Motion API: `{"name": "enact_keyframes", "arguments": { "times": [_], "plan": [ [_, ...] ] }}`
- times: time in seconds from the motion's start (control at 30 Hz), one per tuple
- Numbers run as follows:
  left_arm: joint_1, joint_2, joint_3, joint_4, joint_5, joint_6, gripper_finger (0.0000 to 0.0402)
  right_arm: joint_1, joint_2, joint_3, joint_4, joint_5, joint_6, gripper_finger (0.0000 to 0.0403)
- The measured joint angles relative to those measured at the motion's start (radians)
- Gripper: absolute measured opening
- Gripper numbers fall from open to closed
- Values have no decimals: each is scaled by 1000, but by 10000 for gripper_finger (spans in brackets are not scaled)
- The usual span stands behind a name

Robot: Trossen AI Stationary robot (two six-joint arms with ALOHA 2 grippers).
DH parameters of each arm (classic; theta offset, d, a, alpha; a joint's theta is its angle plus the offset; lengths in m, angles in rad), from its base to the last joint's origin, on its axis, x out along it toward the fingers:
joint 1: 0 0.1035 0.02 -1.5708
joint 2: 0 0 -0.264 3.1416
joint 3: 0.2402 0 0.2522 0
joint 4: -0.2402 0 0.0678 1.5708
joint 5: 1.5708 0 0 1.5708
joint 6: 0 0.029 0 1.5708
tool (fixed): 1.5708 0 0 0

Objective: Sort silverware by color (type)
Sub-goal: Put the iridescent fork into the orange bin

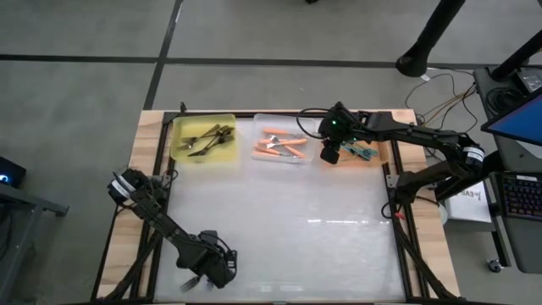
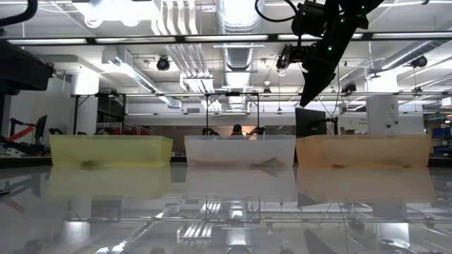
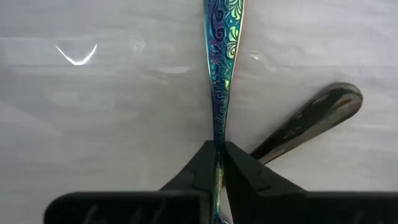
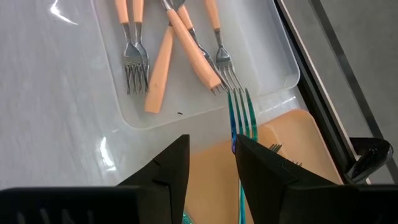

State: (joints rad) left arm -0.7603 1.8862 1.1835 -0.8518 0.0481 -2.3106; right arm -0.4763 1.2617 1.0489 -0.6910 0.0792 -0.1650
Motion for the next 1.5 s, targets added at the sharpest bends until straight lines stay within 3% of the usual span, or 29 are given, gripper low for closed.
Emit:
{"name": "enact_keyframes", "arguments": {
  "times": [0.33, 0.5, 0.63, 0.77, 0.97, 1.13, 1.3, 1.5],
  "plan": [
    [17, -30, 13, -54, -28, 26, 1, 0, 0, 0, 1, 0, 0, 121],
    [59, -84, 56, -132, -169, 83, 1, 0, 0, 0, 1, 0, 0, 121],
    [115, -131, 119, -227, -332, 214, 1, 0, 0, 0, 1, 0, 0, 121],
    [200, -165, 167, -257, -479, 460, 0, 0, 0, 0, 1, 0, 0, 121],
    [391, -182, 261, -256, -579, 1008, 0, 0, 0, 0, 1, 0, 0, 121],
    [523, -183, 329, -86, -720, 1487, 0, 0, 0, 0, 1, 0, 0, 121],
    [621, -183, 328, 167, -671, 1865, 0, 0, 0, 0, 1, 0, 0, 121],
    [688, -180, 282, 303, -616, 2019, 0, 0, 0, 0, 1, 0, 0, 121]
  ]
}}
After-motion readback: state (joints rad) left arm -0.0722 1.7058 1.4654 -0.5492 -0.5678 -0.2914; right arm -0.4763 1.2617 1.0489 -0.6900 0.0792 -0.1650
